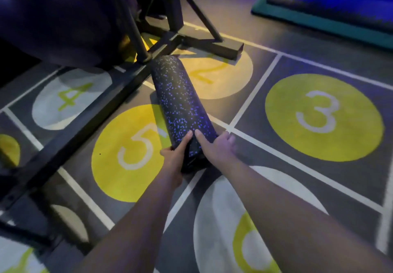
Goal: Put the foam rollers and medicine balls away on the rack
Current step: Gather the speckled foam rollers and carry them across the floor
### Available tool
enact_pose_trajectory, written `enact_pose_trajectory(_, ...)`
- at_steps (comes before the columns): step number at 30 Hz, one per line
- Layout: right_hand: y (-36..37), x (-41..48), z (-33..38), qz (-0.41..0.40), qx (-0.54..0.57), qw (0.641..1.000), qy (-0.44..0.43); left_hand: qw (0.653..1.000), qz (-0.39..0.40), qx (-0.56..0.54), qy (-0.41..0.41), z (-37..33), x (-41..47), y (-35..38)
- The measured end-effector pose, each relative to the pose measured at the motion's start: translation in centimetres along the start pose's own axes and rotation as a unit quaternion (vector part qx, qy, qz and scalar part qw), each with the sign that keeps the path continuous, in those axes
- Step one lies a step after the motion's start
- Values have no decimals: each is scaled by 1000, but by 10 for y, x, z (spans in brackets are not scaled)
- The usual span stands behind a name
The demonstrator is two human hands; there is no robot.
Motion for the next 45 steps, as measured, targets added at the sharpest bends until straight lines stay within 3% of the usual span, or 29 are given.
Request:
enact_pose_trajectory(4, -47, -41, -26, 9, -46, 995, 89, 997, 58, 44, 34, 8, -57, 20)
enact_pose_trajectory(9, -165, -119, -49, -70, 95, 984, 135, 968, 197, 68, 140, -17, -173, 113)
enact_pose_trajectory(12, -277, -178, -58, -188, 195, 956, 109, 937, 291, 101, 163, -15, -255, 189)
enact_pose_trajectory(16, -406, -276, -93, -271, 222, 932, 91, 894, 369, 149, 203, 17, -372, 278)
enact_pose_trajectory(21, -494, -430, -205, -347, 289, 887, 98, 818, 475, 251, 205, 129, -543, 329)
enact_pose_trajectory(23, -516, -498, -265, -380, 321, 860, 112, 770, 523, 304, 203, 198, -605, 344)
enact_pose_trajectory(27, -543, -623, -410, -508, 370, 762, 157, 669, 608, 384, 189, 353, -709, 368)
enact_pose_trajectory(31, -538, -721, -546, -578, 380, 687, 223, 564, 628, 494, 209, 505, -763, 383)
enact_pose_trajectory(34, -515, -779, -645, -594, 362, 632, 341, 436, 640, 577, 260, 599, -811, 380)
enact_pose_trajectory(37, -472, -825, -721, -554, 338, 586, 485, 255, 650, 634, 334, 686, -848, 369)
enact_pose_trajectory(38, -459, -837, -742, -530, 326, 578, 529, 200, 639, 653, 354, 712, -853, 367)
enact_pose_trajectory(40, -442, -850, -780, -470, 294, 589, 588, 129, 629, 677, 361, 759, -855, 362)
enact_pose_trajectory(43, -420, -817, -817, -413, 304, 657, 552, 79, 612, 702, 356, 806, -847, 358)
enact_pose_trajectory(45, -394, -782, -828, -399, 351, 673, 515, 53, 601, 706, 370, 828, -837, 360)
Point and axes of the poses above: each hand's wrist, its own x-axis towards the middle knuckle, its own y-axis out of the palm, z = x × y, the point moved 10 cm from there along x, towards the middle knuckle, and after that the axes turned 4 degrees about -y, right-handed, at the moved point
